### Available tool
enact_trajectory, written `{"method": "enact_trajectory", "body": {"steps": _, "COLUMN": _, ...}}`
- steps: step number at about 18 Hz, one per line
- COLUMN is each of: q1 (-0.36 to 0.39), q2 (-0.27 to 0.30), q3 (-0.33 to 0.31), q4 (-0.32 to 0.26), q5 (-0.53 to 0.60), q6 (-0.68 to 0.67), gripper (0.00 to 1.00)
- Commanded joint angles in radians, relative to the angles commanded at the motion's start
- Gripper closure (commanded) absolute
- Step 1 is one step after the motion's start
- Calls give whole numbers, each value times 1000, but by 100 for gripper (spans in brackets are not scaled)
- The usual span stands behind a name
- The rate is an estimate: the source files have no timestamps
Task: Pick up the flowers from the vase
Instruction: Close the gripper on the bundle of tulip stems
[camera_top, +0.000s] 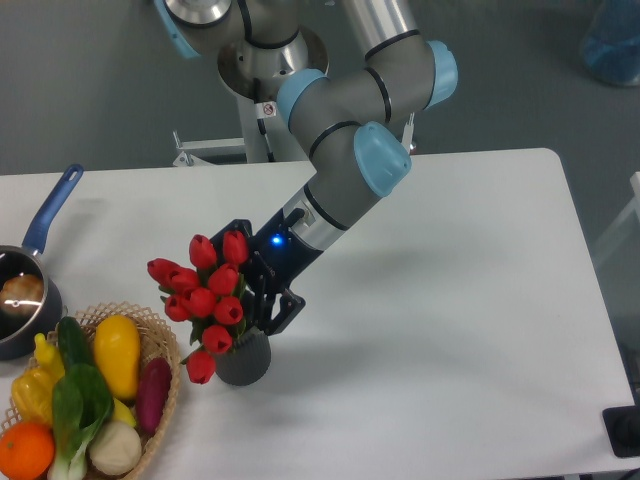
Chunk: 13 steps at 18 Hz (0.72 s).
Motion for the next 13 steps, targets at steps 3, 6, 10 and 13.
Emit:
{"method": "enact_trajectory", "body": {"steps": 3, "q1": -5, "q2": 0, "q3": 2, "q4": 0, "q5": 0, "q6": -2, "gripper": 8}}
{"method": "enact_trajectory", "body": {"steps": 6, "q1": -5, "q2": 0, "q3": 2, "q4": 0, "q5": -2, "q6": -2, "gripper": 26}}
{"method": "enact_trajectory", "body": {"steps": 10, "q1": -5, "q2": 0, "q3": 2, "q4": 2, "q5": 0, "q6": 2, "gripper": 30}}
{"method": "enact_trajectory", "body": {"steps": 13, "q1": -3, "q2": 0, "q3": 2, "q4": 0, "q5": 0, "q6": 2, "gripper": 34}}
